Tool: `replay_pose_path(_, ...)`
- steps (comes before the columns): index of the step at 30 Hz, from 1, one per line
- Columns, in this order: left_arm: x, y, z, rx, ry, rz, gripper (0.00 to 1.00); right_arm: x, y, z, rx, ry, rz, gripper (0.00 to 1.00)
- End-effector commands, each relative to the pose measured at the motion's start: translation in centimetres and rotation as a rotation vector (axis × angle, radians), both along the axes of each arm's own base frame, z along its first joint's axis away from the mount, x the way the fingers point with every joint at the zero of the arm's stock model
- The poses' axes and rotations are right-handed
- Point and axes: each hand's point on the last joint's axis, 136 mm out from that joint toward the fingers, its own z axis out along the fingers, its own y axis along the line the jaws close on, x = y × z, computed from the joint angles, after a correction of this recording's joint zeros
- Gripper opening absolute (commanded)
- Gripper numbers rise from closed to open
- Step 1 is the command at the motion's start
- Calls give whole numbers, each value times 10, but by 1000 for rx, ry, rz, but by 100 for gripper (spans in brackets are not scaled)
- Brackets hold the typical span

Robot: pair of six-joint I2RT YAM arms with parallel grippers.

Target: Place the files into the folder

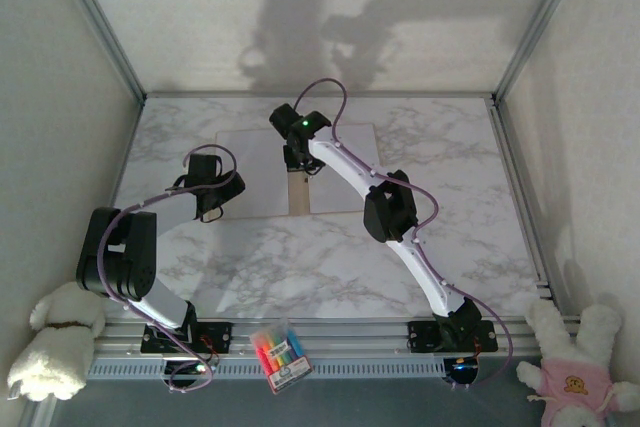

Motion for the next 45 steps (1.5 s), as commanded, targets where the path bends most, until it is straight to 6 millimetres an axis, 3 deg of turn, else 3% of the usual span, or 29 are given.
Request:
replay_pose_path(1,6,1,4,8,-5,-7,81,-20,-8,-15,-72,64,29,9)
replay_pose_path(45,2,2,-2,22,19,-5,81,-41,-40,-83,-243,160,18,1)
